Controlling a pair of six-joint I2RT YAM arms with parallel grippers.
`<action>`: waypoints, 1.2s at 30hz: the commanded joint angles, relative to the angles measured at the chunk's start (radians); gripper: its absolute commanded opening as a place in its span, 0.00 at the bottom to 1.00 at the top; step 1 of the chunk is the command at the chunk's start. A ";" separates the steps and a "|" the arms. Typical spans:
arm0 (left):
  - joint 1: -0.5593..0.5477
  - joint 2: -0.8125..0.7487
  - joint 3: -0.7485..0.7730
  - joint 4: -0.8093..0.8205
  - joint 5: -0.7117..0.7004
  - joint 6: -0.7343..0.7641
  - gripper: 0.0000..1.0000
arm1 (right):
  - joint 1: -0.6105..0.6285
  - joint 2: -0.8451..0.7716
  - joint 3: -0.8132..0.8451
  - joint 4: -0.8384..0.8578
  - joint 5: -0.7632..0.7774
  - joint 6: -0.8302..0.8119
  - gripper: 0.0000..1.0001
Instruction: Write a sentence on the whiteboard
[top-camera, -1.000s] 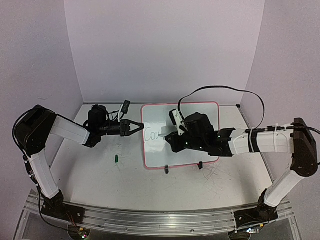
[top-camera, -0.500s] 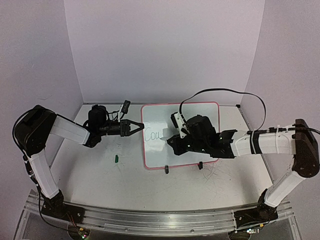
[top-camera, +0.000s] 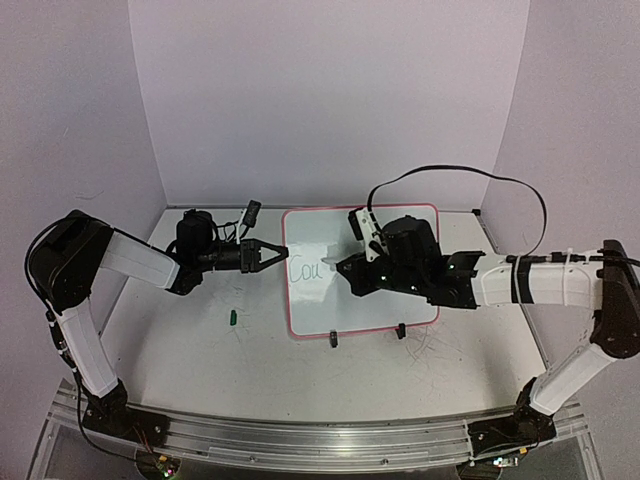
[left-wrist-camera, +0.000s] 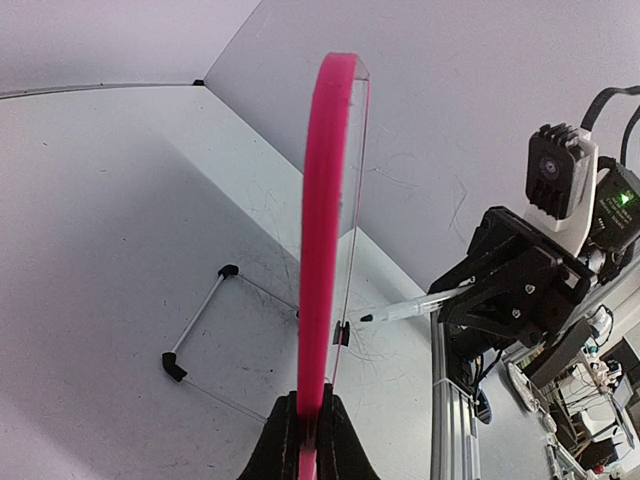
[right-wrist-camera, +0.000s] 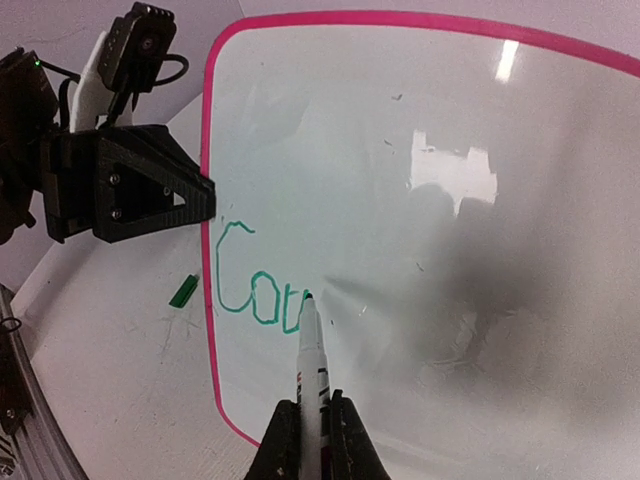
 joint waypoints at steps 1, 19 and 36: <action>-0.018 -0.041 0.005 0.017 0.040 -0.006 0.00 | -0.002 0.029 0.045 0.025 0.005 -0.022 0.00; -0.019 -0.039 0.006 0.018 0.042 -0.005 0.00 | -0.003 0.061 0.060 0.034 0.024 -0.021 0.00; -0.019 -0.036 0.008 0.017 0.042 -0.005 0.00 | -0.003 0.046 0.040 0.029 0.088 -0.010 0.00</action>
